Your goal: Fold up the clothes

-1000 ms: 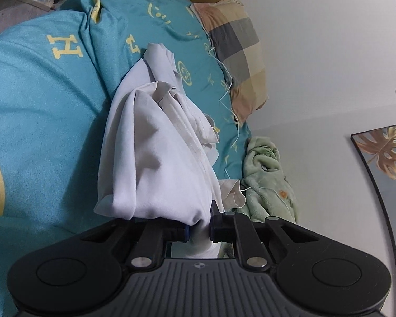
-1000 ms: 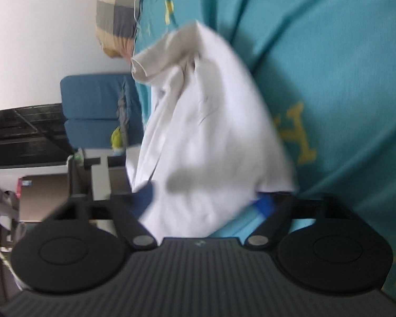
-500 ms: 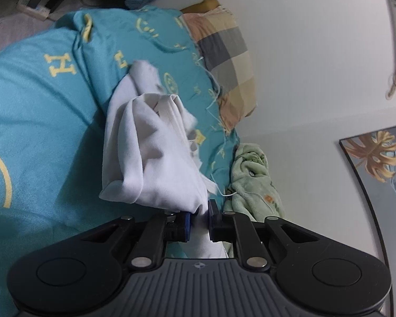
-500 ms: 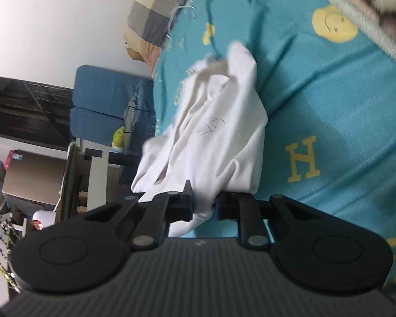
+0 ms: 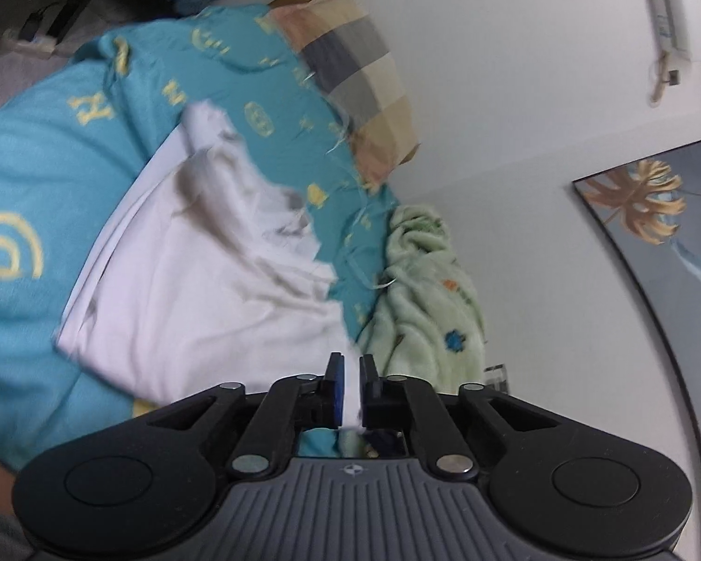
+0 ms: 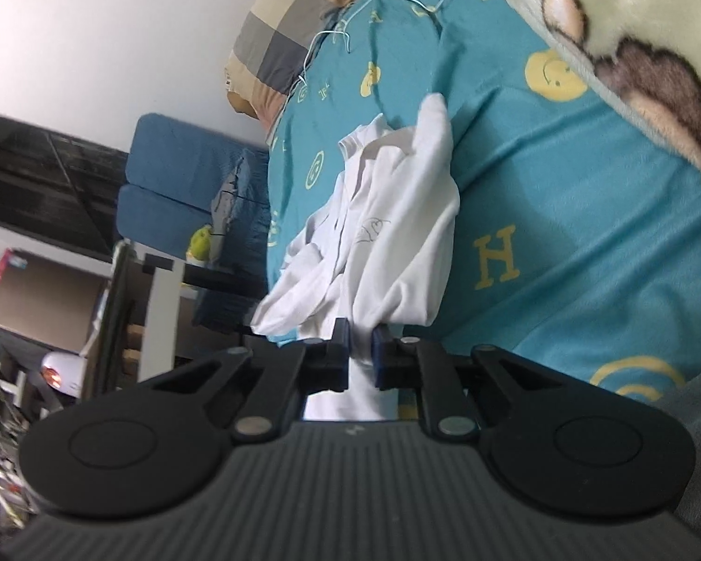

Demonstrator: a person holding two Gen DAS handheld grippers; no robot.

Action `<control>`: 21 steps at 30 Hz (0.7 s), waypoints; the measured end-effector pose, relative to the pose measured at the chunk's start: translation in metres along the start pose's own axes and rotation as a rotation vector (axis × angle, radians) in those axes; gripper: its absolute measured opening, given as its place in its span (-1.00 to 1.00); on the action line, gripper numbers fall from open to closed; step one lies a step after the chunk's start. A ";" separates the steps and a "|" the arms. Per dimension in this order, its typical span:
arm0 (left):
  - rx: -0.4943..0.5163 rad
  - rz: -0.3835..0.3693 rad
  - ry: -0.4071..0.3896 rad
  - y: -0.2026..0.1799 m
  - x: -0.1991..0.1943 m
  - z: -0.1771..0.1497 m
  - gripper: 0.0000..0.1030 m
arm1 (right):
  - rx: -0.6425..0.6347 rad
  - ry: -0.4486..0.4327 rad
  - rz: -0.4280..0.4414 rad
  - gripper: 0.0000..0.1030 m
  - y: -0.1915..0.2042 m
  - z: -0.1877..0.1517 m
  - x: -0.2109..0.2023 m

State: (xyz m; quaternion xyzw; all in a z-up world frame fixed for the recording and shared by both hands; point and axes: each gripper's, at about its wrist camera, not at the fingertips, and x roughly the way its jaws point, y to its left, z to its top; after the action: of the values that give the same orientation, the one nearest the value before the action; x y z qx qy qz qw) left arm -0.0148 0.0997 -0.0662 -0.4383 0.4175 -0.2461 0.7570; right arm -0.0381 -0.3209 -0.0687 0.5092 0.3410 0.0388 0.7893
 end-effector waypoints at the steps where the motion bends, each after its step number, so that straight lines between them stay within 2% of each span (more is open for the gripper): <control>1: -0.016 0.017 0.015 0.008 0.007 -0.005 -0.49 | 0.001 0.000 0.003 -0.76 -0.003 0.000 0.000; 2: -0.029 0.031 0.032 0.014 0.014 -0.010 -0.39 | 0.003 0.001 0.009 -0.76 -0.006 0.001 0.000; 5: -0.092 0.048 0.085 0.032 0.042 -0.024 0.09 | 0.008 -0.003 0.031 -0.76 -0.017 0.002 -0.002; 9: -0.250 0.006 0.145 0.051 0.085 -0.040 0.60 | 0.068 -0.012 0.080 -0.76 -0.036 0.003 -0.002; 13: -0.339 -0.024 0.193 0.063 0.123 -0.055 0.72 | 0.062 -0.019 0.118 -0.77 -0.036 0.006 0.001; 15: -0.391 -0.041 0.179 0.069 0.134 -0.060 0.77 | 0.067 -0.017 0.132 -0.77 -0.036 0.007 0.002; 18: -0.453 -0.066 0.122 0.082 0.147 -0.060 0.78 | 0.065 -0.031 0.150 -0.77 -0.035 0.006 -0.001; 21: -0.489 -0.064 0.021 0.096 0.148 -0.057 0.77 | 0.032 -0.057 0.154 -0.79 -0.031 0.006 -0.008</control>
State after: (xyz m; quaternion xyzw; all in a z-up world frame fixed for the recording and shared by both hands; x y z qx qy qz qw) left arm 0.0159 0.0115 -0.2261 -0.6188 0.4586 -0.1663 0.6158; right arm -0.0499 -0.3438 -0.0891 0.5473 0.2786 0.0795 0.7852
